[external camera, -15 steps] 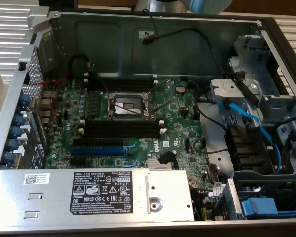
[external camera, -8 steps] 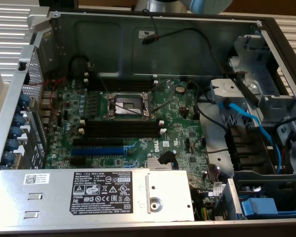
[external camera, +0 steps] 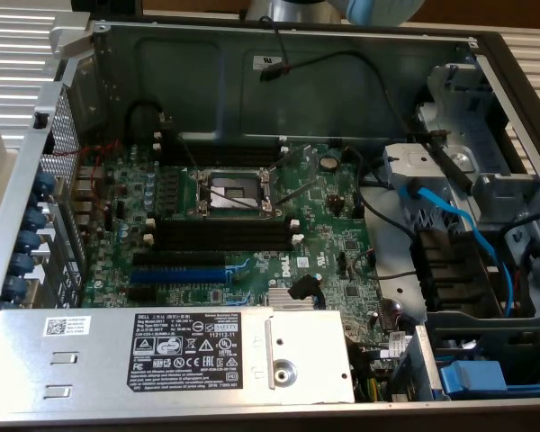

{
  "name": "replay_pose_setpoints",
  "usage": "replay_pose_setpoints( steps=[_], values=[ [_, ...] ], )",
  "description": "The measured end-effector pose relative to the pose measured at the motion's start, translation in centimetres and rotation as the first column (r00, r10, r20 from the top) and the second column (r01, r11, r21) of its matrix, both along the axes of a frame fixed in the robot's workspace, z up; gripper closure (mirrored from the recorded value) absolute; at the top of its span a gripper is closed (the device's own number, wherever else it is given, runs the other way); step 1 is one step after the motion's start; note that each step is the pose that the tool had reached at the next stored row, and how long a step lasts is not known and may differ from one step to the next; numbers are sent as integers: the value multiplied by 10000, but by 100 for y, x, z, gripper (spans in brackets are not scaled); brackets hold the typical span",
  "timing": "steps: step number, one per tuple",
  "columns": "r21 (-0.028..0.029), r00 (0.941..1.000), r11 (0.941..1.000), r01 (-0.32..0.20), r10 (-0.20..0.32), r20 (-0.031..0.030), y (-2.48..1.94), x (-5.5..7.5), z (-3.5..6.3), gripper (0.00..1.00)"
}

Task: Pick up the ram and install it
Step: 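Pick up the ram and move it above insertion slot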

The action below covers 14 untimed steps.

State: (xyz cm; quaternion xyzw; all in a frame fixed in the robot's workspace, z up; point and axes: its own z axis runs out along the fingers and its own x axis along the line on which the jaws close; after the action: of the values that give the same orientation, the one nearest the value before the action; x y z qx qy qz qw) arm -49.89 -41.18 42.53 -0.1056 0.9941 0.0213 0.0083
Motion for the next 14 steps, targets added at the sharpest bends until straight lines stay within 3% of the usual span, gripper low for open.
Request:
replay_pose_setpoints(
  steps=[3,7,11,14],
  values=[
    [0,9991,9991,-413,413,-46,0,1,0,89],
    [-8,9973,9974,-720,720,-166,0,3,-1,89],
    [-12,9915,9917,-1286,1285,-199,0,3,-3,89],
    [-19,9833,9835,-1809,1808,-201,0,3,-17,89]
  ],
)
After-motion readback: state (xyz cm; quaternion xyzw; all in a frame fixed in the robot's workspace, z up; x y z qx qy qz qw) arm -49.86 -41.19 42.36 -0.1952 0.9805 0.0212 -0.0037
